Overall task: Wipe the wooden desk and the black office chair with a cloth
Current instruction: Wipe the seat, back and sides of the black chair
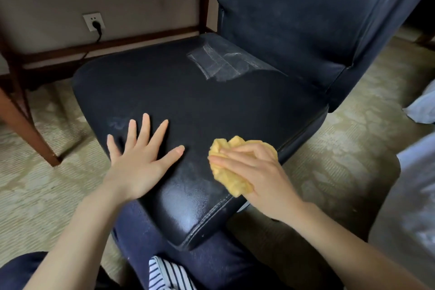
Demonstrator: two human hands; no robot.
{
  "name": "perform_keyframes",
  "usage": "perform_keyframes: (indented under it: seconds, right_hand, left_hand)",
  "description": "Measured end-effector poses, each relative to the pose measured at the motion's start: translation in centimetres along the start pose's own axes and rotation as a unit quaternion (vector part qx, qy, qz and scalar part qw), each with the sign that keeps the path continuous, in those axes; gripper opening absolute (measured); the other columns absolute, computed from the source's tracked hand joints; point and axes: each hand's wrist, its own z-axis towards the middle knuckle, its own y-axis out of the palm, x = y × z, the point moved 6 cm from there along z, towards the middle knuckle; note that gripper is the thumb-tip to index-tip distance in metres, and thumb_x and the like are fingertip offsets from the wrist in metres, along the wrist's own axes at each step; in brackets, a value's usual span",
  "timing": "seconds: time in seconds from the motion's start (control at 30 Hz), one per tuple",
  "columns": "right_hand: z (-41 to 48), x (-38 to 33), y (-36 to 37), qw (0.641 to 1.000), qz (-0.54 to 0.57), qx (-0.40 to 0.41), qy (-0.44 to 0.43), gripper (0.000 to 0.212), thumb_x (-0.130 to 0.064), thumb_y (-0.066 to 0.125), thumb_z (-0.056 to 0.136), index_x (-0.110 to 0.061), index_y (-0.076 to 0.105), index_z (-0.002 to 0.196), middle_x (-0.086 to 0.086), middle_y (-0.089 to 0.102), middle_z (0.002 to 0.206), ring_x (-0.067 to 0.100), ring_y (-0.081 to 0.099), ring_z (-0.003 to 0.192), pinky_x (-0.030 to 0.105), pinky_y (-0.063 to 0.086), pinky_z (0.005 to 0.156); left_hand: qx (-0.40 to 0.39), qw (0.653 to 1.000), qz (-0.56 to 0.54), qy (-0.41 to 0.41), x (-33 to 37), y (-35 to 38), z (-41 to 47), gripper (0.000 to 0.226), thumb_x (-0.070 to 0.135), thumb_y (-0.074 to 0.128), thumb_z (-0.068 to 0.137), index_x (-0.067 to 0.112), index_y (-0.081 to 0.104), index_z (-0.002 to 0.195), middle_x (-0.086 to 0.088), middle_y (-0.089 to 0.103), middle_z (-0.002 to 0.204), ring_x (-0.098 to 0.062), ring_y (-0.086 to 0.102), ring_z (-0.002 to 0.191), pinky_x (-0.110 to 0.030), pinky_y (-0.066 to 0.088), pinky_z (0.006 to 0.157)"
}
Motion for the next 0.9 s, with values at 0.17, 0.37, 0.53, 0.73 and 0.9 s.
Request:
perform_keyframes:
  seconds: [0.17, 0.37, 0.53, 0.73, 0.9]
  right_hand:
    - [-0.5, 5.6, -1.3, 0.992, 0.011, 0.028, 0.121, 0.054, -0.017, 0.057, 0.087, -0.044, 0.046, 0.132, -0.026, 0.050, 0.124, -0.002, 0.036, 0.110, 0.027, 0.026, 0.096]
    - [1.3, 13.9, -3.1, 0.968, -0.030, 0.033, 0.247, 0.042, -0.022, 0.059, 0.092, -0.043, 0.053, 0.128, 0.003, 0.053, 0.105, 0.023, 0.045, 0.107, 0.033, 0.032, 0.098]
    - [4.2, 20.1, -3.7, 0.934, -0.114, -0.002, 0.339, 0.030, -0.040, 0.044, 0.096, -0.034, 0.061, 0.120, 0.012, 0.057, 0.103, 0.029, 0.042, 0.108, 0.034, 0.029, 0.092]
    - [6.9, 23.6, -3.5, 0.888, -0.178, -0.030, 0.424, 0.025, -0.039, 0.037, 0.095, -0.030, 0.058, 0.107, 0.006, 0.059, 0.112, 0.030, 0.038, 0.112, 0.040, 0.029, 0.088]
    - [7.9, 23.0, -3.4, 0.902, -0.129, -0.075, 0.405, 0.053, -0.072, 0.038, 0.081, -0.043, 0.050, 0.124, -0.005, 0.036, 0.140, 0.028, 0.028, 0.125, 0.044, 0.027, 0.097]
  left_hand:
    - [0.055, 0.998, 0.032, 0.002, 0.4, 0.5, -0.3, 0.070, 0.069, 0.008, 0.081, 0.046, 0.010, 0.147, 0.009, -0.005, 0.159, -0.014, -0.012, 0.145, -0.050, -0.014, 0.112]
    - [0.067, 0.994, 0.083, -0.008, 1.4, 0.5, -1.0, 0.063, 0.060, 0.007, 0.086, 0.044, 0.011, 0.147, 0.006, 0.002, 0.159, -0.018, -0.003, 0.146, -0.054, -0.010, 0.111]
    - [0.074, 0.990, 0.117, -0.007, 3.1, 0.9, -1.9, 0.071, 0.064, 0.000, 0.083, 0.038, 0.010, 0.149, -0.001, 0.006, 0.159, -0.024, 0.003, 0.146, -0.052, -0.007, 0.113]
    - [0.089, 0.977, 0.193, 0.031, 5.6, 1.3, -2.9, 0.092, 0.065, -0.022, 0.072, 0.030, 0.010, 0.151, -0.010, 0.017, 0.157, -0.031, 0.019, 0.141, -0.044, -0.004, 0.116]
    - [0.077, 0.979, 0.179, 0.059, 7.2, 1.8, -4.2, 0.102, 0.068, -0.031, 0.067, 0.030, 0.013, 0.150, -0.011, 0.019, 0.156, -0.031, 0.021, 0.140, -0.042, -0.006, 0.115]
